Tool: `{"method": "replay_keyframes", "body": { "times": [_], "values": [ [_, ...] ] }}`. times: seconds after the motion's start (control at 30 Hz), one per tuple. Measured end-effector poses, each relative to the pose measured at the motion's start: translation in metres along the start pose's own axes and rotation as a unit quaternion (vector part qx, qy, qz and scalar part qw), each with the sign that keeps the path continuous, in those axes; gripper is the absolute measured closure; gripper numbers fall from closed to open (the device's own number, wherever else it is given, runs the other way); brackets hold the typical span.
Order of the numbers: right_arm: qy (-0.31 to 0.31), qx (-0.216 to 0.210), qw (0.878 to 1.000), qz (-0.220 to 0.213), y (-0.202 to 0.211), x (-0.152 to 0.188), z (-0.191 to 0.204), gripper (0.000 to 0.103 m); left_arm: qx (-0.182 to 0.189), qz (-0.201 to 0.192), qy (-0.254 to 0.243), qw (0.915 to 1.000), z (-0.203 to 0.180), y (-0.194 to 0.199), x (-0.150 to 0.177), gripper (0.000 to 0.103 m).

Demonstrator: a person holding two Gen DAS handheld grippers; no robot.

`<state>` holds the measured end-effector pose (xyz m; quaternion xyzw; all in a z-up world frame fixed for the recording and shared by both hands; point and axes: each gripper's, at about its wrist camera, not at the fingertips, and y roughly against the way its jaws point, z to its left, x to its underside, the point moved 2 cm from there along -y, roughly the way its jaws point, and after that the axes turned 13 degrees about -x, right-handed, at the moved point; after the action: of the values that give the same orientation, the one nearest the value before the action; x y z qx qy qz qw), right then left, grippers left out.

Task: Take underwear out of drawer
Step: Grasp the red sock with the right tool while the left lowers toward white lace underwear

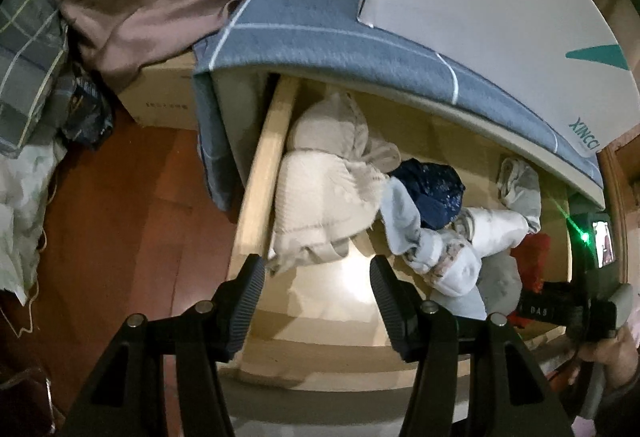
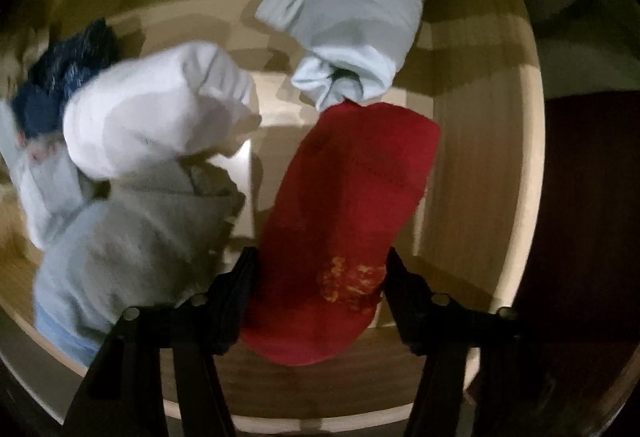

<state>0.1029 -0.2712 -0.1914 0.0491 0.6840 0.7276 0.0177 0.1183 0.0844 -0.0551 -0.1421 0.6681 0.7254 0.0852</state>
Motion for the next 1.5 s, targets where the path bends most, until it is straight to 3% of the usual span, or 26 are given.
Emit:
{"method": "replay_keyframes", "body": {
  "times": [0.37,0.5,0.9,1.27,1.37,1.4,1.43,1.47,1.5],
  "values": [
    [0.015,-0.012,1.0,-0.001,-0.005,0.021,-0.033,0.058,0.017,0.008,-0.027,0.9995,-0.009,-0.01,-0.02,0.047],
    [0.017,-0.006,1.0,-0.006,-0.004,0.034,-0.015,0.057,0.025,0.008,-0.02,0.9995,-0.016,-0.018,-0.031,0.047],
    [0.018,-0.002,1.0,-0.016,0.004,0.049,0.001,0.057,0.0,0.005,-0.027,0.9996,-0.034,-0.047,-0.051,0.047],
    [0.022,-0.005,1.0,-0.017,0.007,0.042,-0.004,0.056,-0.013,-0.008,-0.04,0.9991,-0.05,-0.059,-0.057,0.047],
    [0.022,-0.006,1.0,-0.018,0.008,0.043,-0.004,0.056,-0.015,-0.004,-0.049,0.9987,-0.052,-0.062,-0.055,0.053],
    [0.022,-0.006,1.0,-0.019,0.009,0.043,-0.004,0.056,-0.017,-0.002,-0.053,0.9985,-0.053,-0.062,-0.054,0.062],
    [0.022,-0.007,1.0,-0.019,0.01,0.043,-0.004,0.056,-0.02,-0.002,-0.053,0.9984,-0.053,-0.062,-0.053,0.081],
    [0.021,-0.007,1.0,-0.02,0.01,0.043,-0.004,0.056,-0.033,0.004,-0.053,0.998,-0.053,-0.063,-0.052,0.089],
    [0.021,-0.007,1.0,-0.02,0.01,0.043,-0.004,0.056,-0.03,0.01,-0.049,0.9983,-0.051,-0.064,-0.052,0.089]
  ]
}}
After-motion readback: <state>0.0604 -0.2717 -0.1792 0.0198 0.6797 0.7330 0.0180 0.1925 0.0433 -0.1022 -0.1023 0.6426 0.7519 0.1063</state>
